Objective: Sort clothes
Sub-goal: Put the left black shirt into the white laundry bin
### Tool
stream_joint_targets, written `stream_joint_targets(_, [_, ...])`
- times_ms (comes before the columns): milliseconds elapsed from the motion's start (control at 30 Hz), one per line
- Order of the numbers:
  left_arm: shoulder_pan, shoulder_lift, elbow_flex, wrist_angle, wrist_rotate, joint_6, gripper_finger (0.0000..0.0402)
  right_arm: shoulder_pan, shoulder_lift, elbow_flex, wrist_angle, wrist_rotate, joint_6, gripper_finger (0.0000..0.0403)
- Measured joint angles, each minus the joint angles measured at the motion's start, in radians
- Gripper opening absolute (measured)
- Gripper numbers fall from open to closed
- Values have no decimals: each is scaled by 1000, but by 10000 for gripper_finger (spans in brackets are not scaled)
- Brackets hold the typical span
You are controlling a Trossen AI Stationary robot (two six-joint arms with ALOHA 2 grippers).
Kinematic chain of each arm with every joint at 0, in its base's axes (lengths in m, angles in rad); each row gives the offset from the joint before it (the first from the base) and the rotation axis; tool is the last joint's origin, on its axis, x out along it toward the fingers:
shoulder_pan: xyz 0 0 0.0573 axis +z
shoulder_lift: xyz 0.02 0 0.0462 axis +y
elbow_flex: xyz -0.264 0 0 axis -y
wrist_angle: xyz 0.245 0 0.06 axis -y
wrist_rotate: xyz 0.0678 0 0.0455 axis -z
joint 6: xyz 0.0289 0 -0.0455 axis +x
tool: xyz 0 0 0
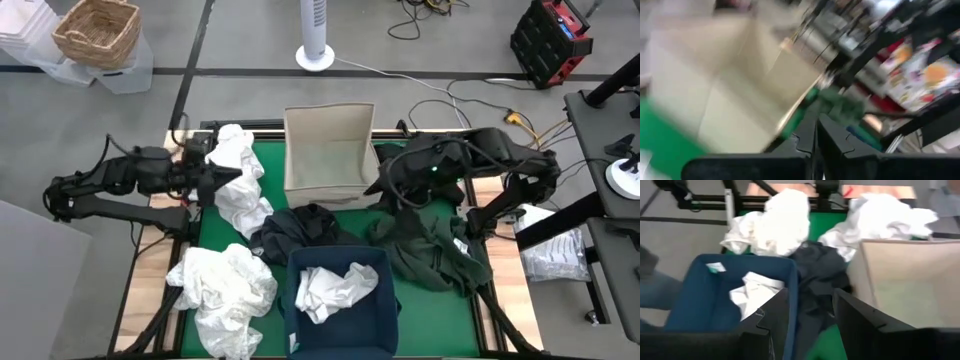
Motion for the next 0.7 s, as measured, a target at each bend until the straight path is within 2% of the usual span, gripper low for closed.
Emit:
stream_joint_targets(167, [0, 31, 0, -205, 19, -166, 0, -25, 0, 28, -31, 21, -10, 146])
stream_joint_targets(367, [0, 98, 0, -311, 199, -207, 0, -55, 1, 20, -49, 22, -25, 158])
stream_joint_targets(467, [0, 139, 0, -339, 318, -208, 0, -66, 3, 18, -50, 22, -41, 163])
stream_joint_targets(633, [-32, 192, 0, -365, 672, -83, 0, -71, 3, 18, -50, 22, -62, 168])
stream_joint_targets(700, [-70, 201, 0, -365, 723, -3, 0, -72, 3, 18, -50, 22, -65, 168])
